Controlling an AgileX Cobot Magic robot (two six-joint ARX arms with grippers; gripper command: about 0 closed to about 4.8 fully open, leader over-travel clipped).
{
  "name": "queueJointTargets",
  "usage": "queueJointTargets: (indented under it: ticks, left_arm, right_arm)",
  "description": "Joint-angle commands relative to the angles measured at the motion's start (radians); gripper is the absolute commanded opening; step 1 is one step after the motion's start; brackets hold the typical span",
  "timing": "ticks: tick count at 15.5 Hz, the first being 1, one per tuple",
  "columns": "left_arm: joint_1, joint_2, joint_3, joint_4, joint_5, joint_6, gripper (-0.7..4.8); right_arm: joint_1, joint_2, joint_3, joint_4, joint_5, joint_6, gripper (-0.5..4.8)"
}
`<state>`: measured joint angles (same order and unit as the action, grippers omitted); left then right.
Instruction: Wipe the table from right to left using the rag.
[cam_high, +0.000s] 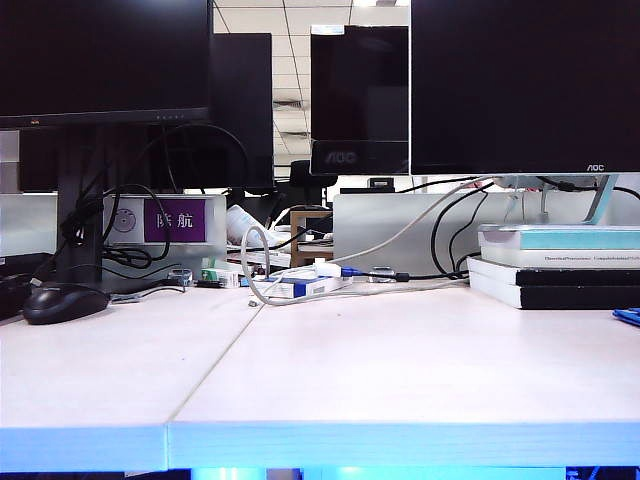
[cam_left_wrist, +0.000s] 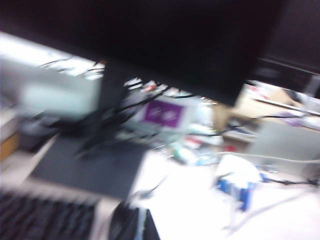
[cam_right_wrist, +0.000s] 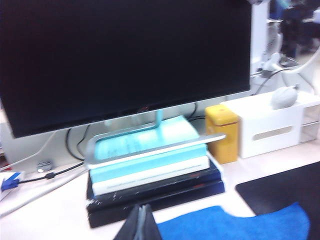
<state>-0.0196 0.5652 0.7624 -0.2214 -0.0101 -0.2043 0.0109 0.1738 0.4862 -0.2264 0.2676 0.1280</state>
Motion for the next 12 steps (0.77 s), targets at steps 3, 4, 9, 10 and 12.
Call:
queueJointTargets:
  ticks: [3, 4, 9, 10, 12]
  left_arm:
    - [-0.001, 0.256, 0.389, -0.226, 0.279, 0.039, -0.05]
    - [-0.001, 0.309, 0.472, -0.274, 0.355, 0.039, -0.05]
    - [-0.044, 0.449, 0.747, -0.365, 0.611, 0.04, -0.05]
    - [-0.076, 0.463, 0.779, -0.389, 0.628, 0.056, -0.05]
    - [-0.161, 0.494, 0.827, -0.458, 0.642, 0.115, -0.05]
  right_arm:
    - [0.001, 0.282, 0.239, 0.013, 0.003, 0.003, -0.02]
    - [0.001, 0.345, 0.292, 0.013, 0.001, 0.003, -0.01]
    - [0.001, 0.668, 0.64, -0.143, 0.003, -0.005, -0.02]
    - [0.001, 0.722, 0.703, -0.203, 0.003, -0.005, -0.02]
    - [0.001, 0.817, 0.8, -0.302, 0.002, -0.005, -0.01]
